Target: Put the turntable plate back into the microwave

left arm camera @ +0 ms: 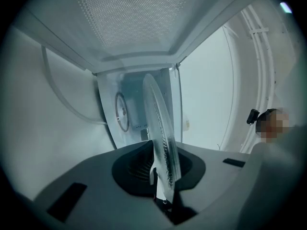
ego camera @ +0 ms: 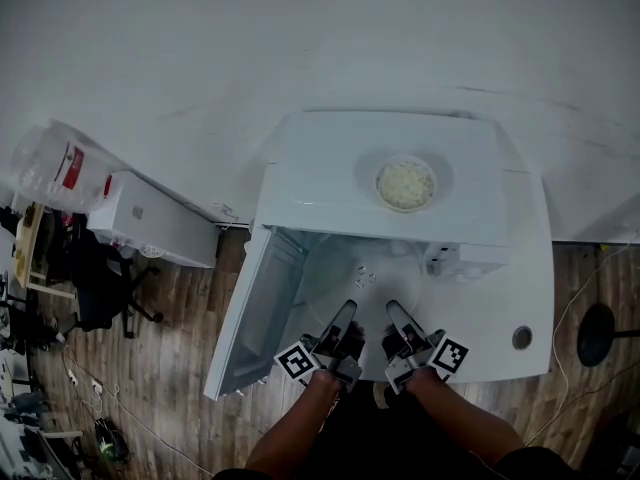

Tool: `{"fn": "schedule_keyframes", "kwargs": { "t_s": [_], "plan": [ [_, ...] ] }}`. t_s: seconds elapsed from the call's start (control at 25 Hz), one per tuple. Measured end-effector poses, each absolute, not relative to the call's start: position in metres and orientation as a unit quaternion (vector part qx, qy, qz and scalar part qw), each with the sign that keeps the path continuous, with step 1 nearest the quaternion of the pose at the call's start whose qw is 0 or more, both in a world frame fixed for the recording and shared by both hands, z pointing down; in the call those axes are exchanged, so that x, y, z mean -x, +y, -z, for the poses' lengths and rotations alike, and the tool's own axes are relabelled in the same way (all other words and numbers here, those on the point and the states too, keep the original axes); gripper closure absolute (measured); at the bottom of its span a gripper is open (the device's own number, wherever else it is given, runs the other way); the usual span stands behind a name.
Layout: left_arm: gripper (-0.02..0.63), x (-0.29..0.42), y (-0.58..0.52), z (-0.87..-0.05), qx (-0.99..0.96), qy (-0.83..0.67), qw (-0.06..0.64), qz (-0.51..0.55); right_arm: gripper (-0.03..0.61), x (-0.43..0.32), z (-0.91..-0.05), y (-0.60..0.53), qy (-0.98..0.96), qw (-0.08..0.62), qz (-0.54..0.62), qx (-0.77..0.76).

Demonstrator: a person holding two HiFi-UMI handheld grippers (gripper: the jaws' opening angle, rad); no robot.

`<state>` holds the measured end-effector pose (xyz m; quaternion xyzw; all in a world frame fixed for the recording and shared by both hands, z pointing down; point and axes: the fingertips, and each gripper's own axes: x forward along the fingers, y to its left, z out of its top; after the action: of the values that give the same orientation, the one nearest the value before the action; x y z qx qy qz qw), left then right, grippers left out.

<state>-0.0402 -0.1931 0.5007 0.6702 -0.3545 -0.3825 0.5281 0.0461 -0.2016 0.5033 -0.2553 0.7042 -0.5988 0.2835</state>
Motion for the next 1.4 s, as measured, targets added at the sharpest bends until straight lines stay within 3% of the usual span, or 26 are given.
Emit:
{"fn": "schedule_keyframes", "kwargs": {
  "t_s": [1.16, 1.4],
  "plan": [
    [0.563, 0.062, -0.322, -0.543, -0.653, -0.331, 0.533, 0.424, 0.514, -0.028, -0.547, -0.312, 0.737, 0.239, 0.549, 0.314],
    [0.565, 0.062, -0.335, -0.543, -0.644, -0.335, 0.535, 0.431, 0.449, -0.021, -0.545, -0.311, 0.716, 0.268, 0.569, 0.305]
  ]
}}
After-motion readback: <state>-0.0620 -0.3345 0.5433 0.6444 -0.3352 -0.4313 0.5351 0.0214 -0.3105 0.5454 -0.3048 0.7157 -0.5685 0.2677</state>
